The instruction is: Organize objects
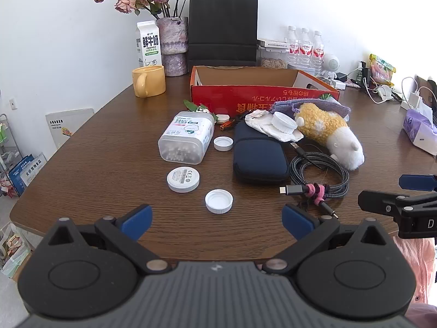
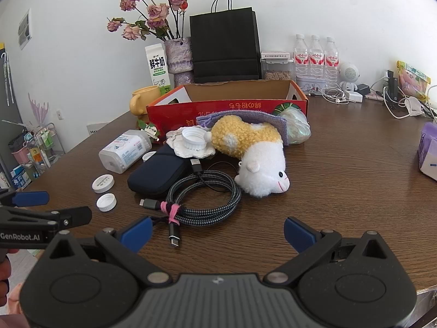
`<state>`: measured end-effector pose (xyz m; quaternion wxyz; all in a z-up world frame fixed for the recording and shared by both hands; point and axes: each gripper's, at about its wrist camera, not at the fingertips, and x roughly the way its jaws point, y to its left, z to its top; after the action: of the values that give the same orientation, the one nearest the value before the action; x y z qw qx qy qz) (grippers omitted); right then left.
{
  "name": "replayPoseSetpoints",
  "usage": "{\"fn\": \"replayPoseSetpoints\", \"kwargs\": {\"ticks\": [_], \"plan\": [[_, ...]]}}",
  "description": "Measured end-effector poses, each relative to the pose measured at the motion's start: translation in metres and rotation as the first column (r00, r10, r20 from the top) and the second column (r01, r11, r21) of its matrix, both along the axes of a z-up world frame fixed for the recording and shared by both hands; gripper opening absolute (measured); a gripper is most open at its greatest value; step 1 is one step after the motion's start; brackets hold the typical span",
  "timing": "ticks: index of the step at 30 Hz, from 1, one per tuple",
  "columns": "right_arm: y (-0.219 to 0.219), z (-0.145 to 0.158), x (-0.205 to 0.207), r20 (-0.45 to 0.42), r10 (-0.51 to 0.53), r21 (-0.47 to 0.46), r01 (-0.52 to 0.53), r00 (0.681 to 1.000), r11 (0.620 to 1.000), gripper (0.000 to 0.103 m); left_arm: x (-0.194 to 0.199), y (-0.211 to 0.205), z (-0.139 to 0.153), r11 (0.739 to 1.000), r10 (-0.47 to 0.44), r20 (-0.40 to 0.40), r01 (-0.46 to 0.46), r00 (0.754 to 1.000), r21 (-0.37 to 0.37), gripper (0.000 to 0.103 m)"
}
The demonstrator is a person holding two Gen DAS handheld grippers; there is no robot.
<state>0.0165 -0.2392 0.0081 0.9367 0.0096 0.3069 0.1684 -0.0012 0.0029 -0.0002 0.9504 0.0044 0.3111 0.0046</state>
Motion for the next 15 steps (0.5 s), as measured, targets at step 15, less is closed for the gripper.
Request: {"fn": "replayPoseSetpoints", "kwargs": {"ticks": [15], "plan": [[0.0017, -0.0012, 0.0005, 0.000, -0.002, 0.000, 0.002, 1.000, 1.000, 0.103, -0.0005, -0.0004, -0.0003, 1.000, 0.001, 0.005, -0.001, 1.000, 0.001, 0.103]]}}
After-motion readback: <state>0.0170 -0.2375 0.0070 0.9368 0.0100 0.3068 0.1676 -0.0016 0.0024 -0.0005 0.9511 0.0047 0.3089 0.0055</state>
